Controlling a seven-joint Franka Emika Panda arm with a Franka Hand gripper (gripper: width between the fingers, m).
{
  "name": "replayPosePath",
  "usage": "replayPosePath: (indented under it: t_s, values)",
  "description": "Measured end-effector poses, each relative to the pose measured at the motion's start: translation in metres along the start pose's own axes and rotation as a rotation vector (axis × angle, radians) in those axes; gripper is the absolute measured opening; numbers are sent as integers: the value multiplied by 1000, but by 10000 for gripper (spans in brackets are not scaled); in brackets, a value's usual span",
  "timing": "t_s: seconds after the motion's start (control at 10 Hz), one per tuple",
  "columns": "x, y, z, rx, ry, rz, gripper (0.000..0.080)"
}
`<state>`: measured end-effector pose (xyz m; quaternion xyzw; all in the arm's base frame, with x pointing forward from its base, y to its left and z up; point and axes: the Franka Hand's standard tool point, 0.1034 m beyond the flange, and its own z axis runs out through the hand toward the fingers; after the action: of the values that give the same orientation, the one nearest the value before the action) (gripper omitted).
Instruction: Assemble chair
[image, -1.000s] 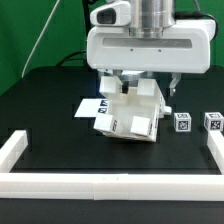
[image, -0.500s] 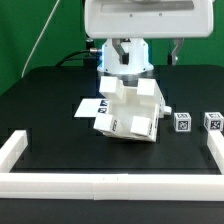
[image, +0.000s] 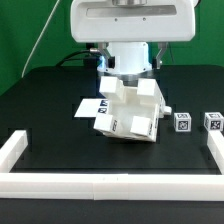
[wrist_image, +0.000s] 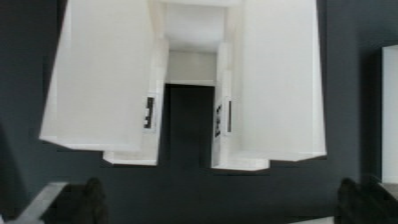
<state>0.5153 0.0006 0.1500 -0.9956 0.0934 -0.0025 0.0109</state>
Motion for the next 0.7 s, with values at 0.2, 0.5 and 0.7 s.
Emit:
replayPosePath:
  t_s: [0.2, 0.5, 0.7]
  values:
    - [0, 0, 0, 0, -1, 0, 649]
    - [0, 0, 0, 0, 0, 1, 649]
    - [0, 0, 0, 2, 0, 3, 649]
